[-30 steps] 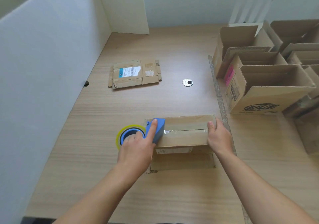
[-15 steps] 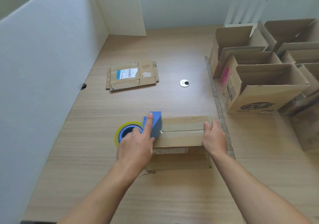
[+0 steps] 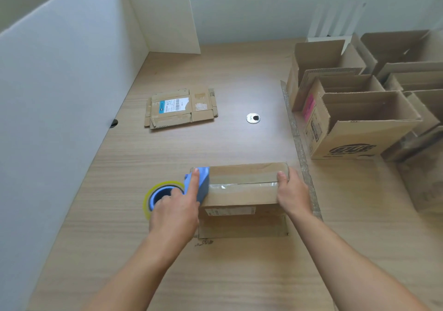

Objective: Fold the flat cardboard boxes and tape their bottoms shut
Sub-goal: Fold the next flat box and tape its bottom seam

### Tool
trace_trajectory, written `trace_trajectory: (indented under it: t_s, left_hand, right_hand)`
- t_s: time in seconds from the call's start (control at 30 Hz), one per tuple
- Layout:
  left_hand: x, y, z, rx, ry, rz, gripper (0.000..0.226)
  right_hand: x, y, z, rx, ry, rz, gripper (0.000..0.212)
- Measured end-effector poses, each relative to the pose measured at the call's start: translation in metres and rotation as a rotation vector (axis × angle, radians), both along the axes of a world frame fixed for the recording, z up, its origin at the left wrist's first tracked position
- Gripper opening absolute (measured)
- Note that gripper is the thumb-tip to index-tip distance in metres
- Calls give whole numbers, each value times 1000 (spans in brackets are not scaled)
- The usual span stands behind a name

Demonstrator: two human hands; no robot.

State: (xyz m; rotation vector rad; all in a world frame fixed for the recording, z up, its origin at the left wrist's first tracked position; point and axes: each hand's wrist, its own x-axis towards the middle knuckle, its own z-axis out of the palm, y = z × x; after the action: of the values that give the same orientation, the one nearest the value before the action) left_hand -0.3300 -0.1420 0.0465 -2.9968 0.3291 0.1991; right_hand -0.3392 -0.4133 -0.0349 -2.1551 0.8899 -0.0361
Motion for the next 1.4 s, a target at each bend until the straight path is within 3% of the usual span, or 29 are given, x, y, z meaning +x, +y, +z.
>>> trace_trajectory:
  t_s: [0.27, 0.37, 0.43, 0.53, 0.63, 0.8, 0.93, 1.07, 1.13, 1.27, 1.4]
  left_hand:
    - [13, 27, 14, -61, 28, 92, 70]
    - [17, 45, 18, -214, 9, 147, 73]
    - [21, 55, 20, -310, -1, 181, 74]
    - [27, 63, 23, -404, 8, 202, 75]
    - [30, 65, 25, -450, 24, 215, 75]
    - [24, 78, 20, -579, 93, 269, 75]
    - [19, 88, 13, -667, 100, 300, 75]
    - [17, 93, 7, -692, 97, 296, 74]
    - [16, 94, 6, -682, 106, 264, 75]
    - [15, 95, 2, -634, 83, 109, 77]
    - [11, 97, 2, -557, 72, -86, 83]
  right_hand:
    - [10, -7, 12, -82, -12, 57, 43]
    - [14, -2, 31, -397, 11, 59, 50]
    - [18, 20, 46, -539, -117, 124, 53]
    - [20, 77, 53, -485, -198, 419, 47]
    - [14, 124, 41, -459, -19, 647, 55]
    - [11, 134, 27, -594, 104, 777, 77]
    - [8, 133, 25, -594, 195, 752, 87]
    - [14, 150, 25, -582, 158, 669, 62]
    - [17, 145, 22, -574, 106, 751, 54]
    - [16, 103, 17, -582, 64, 1011, 57]
    - [14, 66, 21, -477, 9, 1109, 54]
